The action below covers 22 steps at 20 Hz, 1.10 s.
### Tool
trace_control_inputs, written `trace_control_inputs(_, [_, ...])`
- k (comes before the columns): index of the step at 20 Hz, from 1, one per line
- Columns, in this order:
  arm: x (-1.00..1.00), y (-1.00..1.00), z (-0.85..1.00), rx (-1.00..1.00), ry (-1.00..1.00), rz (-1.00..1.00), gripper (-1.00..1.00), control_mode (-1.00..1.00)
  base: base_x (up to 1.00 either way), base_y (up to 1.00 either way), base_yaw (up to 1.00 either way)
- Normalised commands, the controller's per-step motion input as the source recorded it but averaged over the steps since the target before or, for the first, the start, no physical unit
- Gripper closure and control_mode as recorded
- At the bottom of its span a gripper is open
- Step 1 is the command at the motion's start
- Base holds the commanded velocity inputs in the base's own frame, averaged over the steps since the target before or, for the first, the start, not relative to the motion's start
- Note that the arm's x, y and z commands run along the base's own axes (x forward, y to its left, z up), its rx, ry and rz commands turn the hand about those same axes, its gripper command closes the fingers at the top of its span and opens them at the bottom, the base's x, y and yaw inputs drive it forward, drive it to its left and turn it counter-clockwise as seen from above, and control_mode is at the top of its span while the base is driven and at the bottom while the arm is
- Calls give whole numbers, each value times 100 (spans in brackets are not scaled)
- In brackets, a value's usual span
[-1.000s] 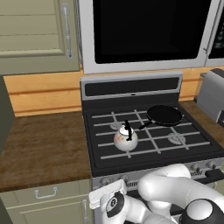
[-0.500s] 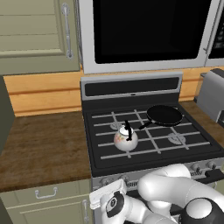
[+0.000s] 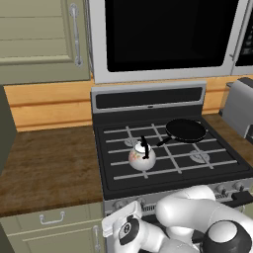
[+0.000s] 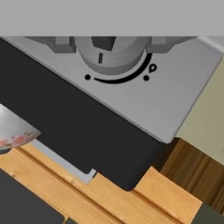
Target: Pick the kettle from the counter and place it on a stove burner. Then turn the burner on.
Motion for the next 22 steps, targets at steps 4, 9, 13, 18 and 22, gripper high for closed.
trace_control_inputs(4, [0,0,0,-14,0,0,100,-100,0,0,0])
trace_control_inputs(9, [-16,-4,0,-12,-1,0,100,-100,0,0,0])
trace_control_inputs(13, [-45,-13,12,-2,0,0,100,-100,0,0,0])
trace_control_inputs(18, [-29,-23,9,-4,3,0,100,-100,0,0,0])
trace_control_inputs(22, [-15,-28,0,-9,10,-3,100,-100,0,0,0])
